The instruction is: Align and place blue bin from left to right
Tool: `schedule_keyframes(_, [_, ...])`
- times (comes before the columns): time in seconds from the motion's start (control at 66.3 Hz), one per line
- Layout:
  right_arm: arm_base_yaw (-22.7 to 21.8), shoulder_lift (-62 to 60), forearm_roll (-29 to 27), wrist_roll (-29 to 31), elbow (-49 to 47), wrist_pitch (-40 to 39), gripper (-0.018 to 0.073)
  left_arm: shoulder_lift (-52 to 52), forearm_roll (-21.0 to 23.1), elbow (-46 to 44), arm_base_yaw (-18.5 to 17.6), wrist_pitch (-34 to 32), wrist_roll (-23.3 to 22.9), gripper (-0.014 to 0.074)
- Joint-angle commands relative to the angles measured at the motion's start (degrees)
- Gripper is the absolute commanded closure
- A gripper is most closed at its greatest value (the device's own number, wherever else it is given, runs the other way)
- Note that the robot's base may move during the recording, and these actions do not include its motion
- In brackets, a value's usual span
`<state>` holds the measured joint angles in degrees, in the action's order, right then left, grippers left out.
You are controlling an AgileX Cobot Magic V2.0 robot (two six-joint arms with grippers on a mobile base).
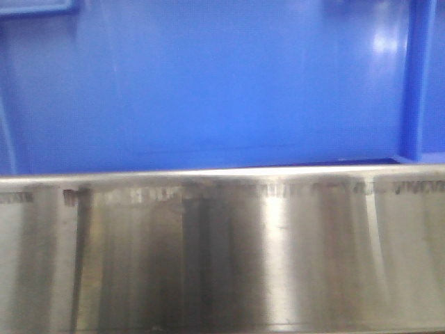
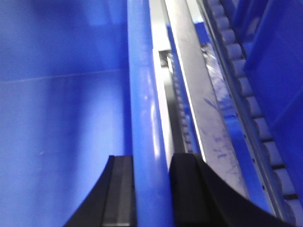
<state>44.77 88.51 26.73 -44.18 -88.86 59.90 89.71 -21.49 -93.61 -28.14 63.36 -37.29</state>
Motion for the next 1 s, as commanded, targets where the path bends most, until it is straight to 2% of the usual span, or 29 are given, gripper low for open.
schedule_keyframes(0.0, [0.9, 0.4, -1.9, -0.3, -0.7, -10.5, 0.0643, -0.6, 3.2, -0.7, -1.2, -5.7, -0.2, 0.0707])
schedule_keyframes(0.166, [0.9, 0.5, -1.9, -0.3, -0.7, -10.5, 0.0643, -0.6, 0.8, -0.7, -1.2, -5.7, -0.2, 0.0707])
schedule_keyframes(0.377, [0.9, 0.5, -1.9, -0.3, -0.7, -11.0, 0.0615, -0.6, 0.8, -0.7, -1.2, -5.7, -0.2, 0.0707])
schedule_keyframes(0.438, [0.9, 0.5, -1.9, -0.3, -0.7, -10.6, 0.0527, -0.6, 0.9, -0.7, -1.2, -5.7, -0.2, 0.0694])
schedule_keyframes(0.558, [0.9, 0.5, -2.1, -0.3, -0.7, -10.6, 0.0269, -0.6, 0.9, -0.7, -1.2, -5.7, -0.2, 0.0545])
schedule_keyframes(0.619, [0.9, 0.4, -2.1, -0.3, -0.7, -10.6, 0.0214, -0.6, 0.9, -0.7, -1.2, -5.7, -0.2, 0.0451])
schedule_keyframes(0.739, [0.9, 0.0, -2.1, -0.3, -1.1, -10.0, 0.021, -0.9, 0.9, -0.8, -1.2, -4.5, -0.2, 0.0212])
schedule_keyframes(0.815, [0.9, -0.3, -2.1, -0.3, -1.8, -8.8, 0.021, -0.9, 0.8, -1.5, -1.2, -3.1, -0.2, 0.0141])
schedule_keyframes(0.981, [0.9, -0.7, -2.1, 0.3, -3.6, -6.9, 0.021, -0.9, -0.9, -2.8, -1.2, -0.8, -0.2, 0.0132])
